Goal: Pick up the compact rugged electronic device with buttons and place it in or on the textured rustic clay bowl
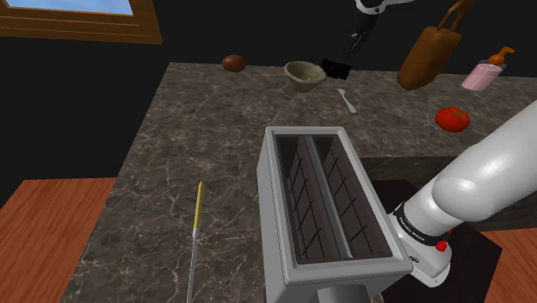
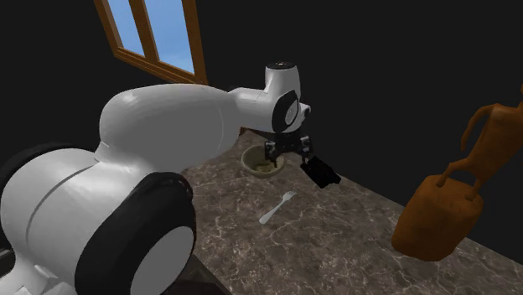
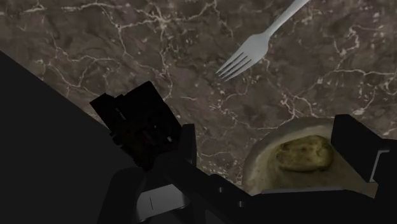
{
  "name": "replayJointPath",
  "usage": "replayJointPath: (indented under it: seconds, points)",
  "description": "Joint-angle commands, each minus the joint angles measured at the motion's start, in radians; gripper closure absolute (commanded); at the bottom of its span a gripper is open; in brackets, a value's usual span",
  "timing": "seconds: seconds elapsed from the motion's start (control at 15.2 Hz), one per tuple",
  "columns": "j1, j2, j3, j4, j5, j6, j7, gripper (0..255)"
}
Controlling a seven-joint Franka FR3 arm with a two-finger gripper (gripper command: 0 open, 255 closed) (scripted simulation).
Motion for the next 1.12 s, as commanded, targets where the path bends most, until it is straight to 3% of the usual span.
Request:
replayJointPath:
  seconds: [0.0,0.46,1.06]
  points:
    - [-0.009,0.072,-0.017,0.053,0.026,0.015,-0.041,0]
    - [-0.075,0.344,-0.040,0.289,0.135,0.027,-0.177,0]
    - [-0.086,0.392,-0.035,0.251,0.153,0.110,-0.189,0]
